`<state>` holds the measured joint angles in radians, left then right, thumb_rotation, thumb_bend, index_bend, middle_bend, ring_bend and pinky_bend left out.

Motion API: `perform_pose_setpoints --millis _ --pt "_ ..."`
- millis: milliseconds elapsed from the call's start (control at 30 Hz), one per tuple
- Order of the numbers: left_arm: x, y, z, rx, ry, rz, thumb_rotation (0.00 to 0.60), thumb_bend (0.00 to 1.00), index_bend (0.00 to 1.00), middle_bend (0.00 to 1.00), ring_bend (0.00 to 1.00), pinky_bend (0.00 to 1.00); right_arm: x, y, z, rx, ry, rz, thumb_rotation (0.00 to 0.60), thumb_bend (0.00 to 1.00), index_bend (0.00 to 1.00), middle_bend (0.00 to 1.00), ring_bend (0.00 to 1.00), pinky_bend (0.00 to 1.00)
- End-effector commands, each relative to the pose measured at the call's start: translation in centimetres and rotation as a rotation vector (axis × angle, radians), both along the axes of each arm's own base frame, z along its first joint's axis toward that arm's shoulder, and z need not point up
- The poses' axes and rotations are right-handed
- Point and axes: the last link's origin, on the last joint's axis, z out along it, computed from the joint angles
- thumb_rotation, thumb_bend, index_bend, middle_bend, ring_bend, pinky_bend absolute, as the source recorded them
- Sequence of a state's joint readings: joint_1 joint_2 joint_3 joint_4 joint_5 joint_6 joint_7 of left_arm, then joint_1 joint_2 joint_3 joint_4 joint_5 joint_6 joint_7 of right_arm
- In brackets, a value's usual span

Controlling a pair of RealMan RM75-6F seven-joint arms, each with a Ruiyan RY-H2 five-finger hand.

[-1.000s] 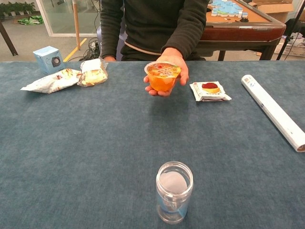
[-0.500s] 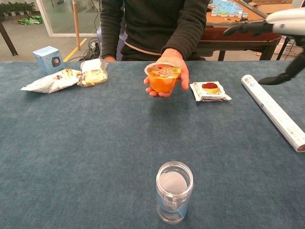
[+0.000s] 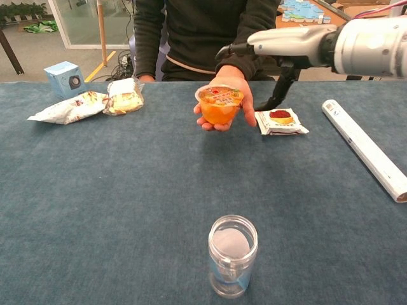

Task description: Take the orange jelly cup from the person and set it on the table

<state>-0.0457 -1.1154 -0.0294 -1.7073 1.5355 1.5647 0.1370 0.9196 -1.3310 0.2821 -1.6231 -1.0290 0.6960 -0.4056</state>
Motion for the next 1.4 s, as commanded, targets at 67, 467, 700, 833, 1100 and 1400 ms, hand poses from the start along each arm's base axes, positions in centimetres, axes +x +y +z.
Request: perform_pose_setpoints --millis 67,467,700,833,1100,1400 --pt "-0.1 -0.2 0.2 0.005 0.0 0.004 0.6 0.21 0.11 0.07 0.09 0.03 1.3 -1.4 -1.9 0.017 0.015 -0.014 0.6 0.22 0.0 0.0 0.0 0.11" --pt "-0.6 -0.5 0.6 0.017 0.001 0.019 0.6 0.21 0.11 0.07 0.09 0.03 2.9 -3.0 -4.9 0.056 0.051 -0.043 0.6 0.22 0.0 0.0 0.0 0.11" --pt "-0.8 -0.5 0.7 0.018 0.001 0.02 0.6 0.21 0.11 0.07 0.09 0.03 3.4 -3.5 -5.8 0.046 0.039 -0.056 0.6 0.26 0.02 0.03 0.0 0.12" --pt "-0.9 -0.6 0.7 0.02 0.001 0.024 0.6 0.21 0.11 0.07 0.09 0.03 3.5 -3.8 -6.0 0.028 0.027 -0.056 0.6 0.37 0.16 0.12 0.05 0.24" --pt "-1.0 -0.7 0.7 0.021 0.003 0.027 0.6 0.21 0.11 0.07 0.09 0.03 3.6 -3.9 -6.0 0.007 -0.028 -0.049 0.6 0.47 0.39 0.25 0.2 0.46" --pt "-1.1 -0.7 0.7 0.02 0.002 0.026 0.6 0.21 0.11 0.07 0.09 0.03 2.8 -2.4 -2.6 -0.005 -0.102 -0.014 0.6 0.48 0.41 0.27 0.23 0.49"
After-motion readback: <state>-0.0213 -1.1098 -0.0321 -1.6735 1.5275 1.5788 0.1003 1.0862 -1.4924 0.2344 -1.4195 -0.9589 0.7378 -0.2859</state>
